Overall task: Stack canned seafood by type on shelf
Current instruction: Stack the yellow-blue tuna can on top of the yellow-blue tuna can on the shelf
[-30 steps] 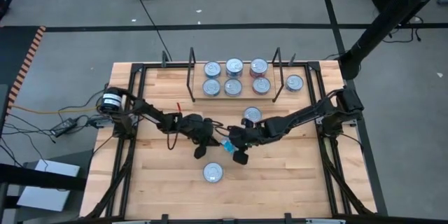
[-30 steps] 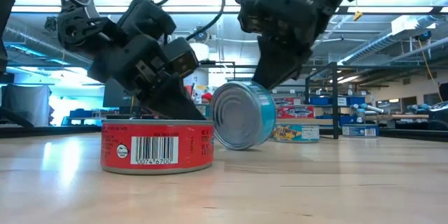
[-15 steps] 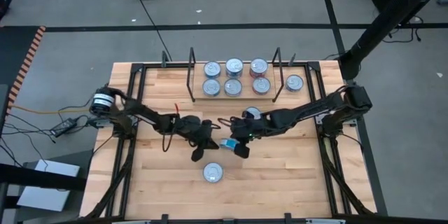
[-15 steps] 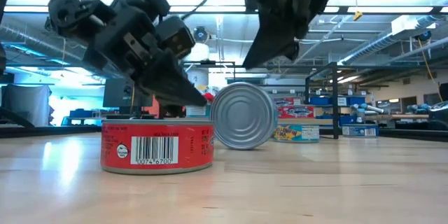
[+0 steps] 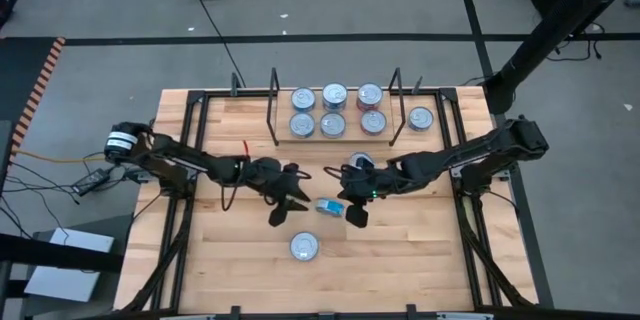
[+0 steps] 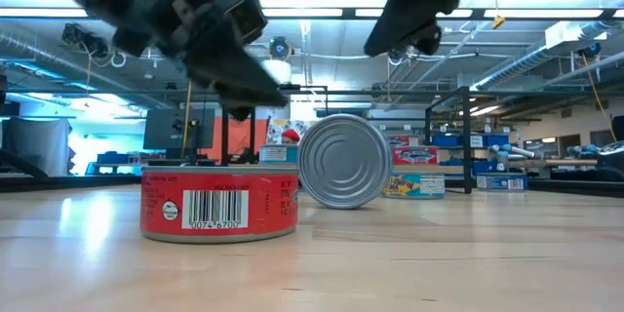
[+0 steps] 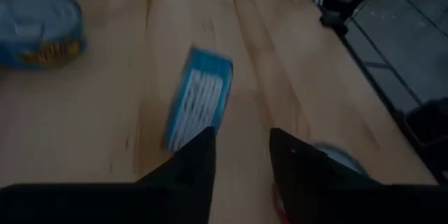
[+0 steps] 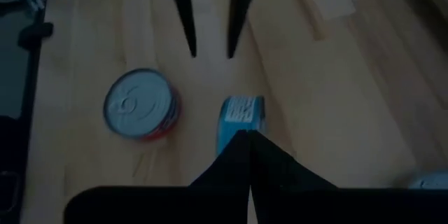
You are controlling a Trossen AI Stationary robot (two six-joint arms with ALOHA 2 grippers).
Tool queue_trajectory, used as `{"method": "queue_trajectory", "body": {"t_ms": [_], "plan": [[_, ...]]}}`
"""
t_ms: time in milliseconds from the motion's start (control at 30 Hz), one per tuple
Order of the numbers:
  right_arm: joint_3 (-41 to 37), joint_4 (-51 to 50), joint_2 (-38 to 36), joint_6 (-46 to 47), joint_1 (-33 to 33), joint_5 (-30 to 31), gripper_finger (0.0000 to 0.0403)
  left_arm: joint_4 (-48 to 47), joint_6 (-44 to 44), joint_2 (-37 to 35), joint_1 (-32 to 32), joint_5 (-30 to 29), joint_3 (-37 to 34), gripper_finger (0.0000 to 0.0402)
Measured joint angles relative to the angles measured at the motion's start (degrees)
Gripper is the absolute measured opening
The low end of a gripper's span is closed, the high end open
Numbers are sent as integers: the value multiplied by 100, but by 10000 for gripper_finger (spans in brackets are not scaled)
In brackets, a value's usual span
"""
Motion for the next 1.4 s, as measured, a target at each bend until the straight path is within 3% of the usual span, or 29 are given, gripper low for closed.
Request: {"method": "queue_trajectory", "body": {"t_ms": [267,533,1133,1400], "plan": [[0,-414,-330,507,389,149,11,-1220,892,116,4,-561,1000,222],[0,-758,-585,769,567,154,13,-1889,1373,651,26,-605,1617,273],[2,-1038,-680,786,628,166,13,-1959,1797,1230,20,-681,1895,277],[2,-1055,-680,718,628,168,15,-1934,1823,1333,20,-776,1893,253]]}}
